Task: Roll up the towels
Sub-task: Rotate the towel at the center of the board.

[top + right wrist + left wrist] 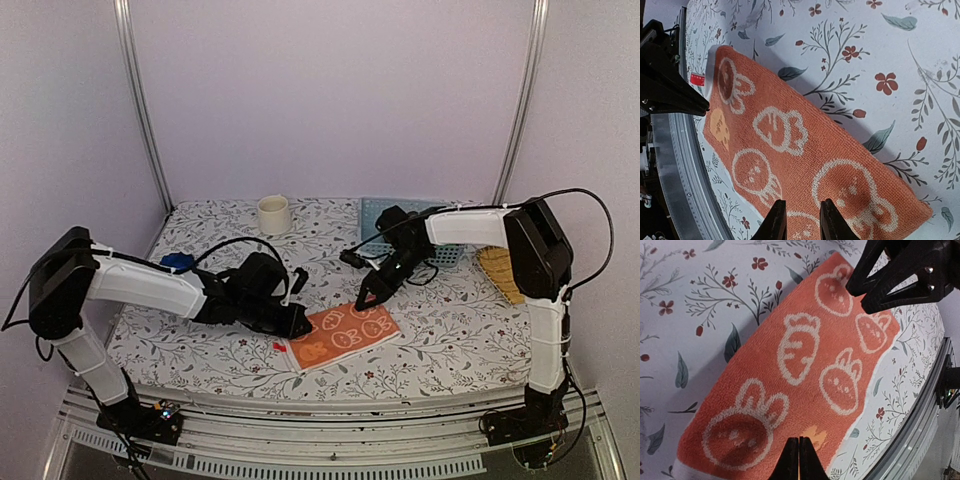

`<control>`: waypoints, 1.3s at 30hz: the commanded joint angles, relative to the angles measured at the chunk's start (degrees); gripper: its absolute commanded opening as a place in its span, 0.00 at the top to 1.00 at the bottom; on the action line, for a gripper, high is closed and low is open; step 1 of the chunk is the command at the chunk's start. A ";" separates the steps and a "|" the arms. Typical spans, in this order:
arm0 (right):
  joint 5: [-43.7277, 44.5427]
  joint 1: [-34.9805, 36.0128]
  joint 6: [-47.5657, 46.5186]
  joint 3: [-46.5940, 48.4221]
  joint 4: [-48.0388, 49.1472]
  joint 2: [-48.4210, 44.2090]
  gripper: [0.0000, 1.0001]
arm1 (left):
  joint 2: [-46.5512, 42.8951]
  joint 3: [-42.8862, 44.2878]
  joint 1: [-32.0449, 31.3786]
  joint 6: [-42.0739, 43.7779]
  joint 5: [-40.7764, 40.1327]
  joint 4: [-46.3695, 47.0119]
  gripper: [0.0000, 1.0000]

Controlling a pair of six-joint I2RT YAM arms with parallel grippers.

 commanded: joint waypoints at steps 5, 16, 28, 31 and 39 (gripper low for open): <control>5.85 -1.49 -2.44 -6.34 5.61 1.52 0.74 | 5.10 -0.63 -0.46 -0.96 0.11 -4.97 0.95; 5.92 0.83 -5.14 -17.19 4.72 -3.93 0.75 | 9.27 2.31 6.83 4.93 -0.97 -8.62 0.95; -3.01 10.53 -12.16 -20.65 -1.12 -13.61 0.72 | 13.81 21.79 11.80 15.42 0.59 -16.14 0.93; -5.58 8.22 -13.61 -20.92 0.14 -18.07 0.69 | 9.53 20.01 10.98 14.40 0.88 -14.29 0.93; -5.29 -1.72 -14.54 -23.27 3.82 -21.66 0.68 | 10.07 18.99 10.00 10.59 5.12 -9.75 0.92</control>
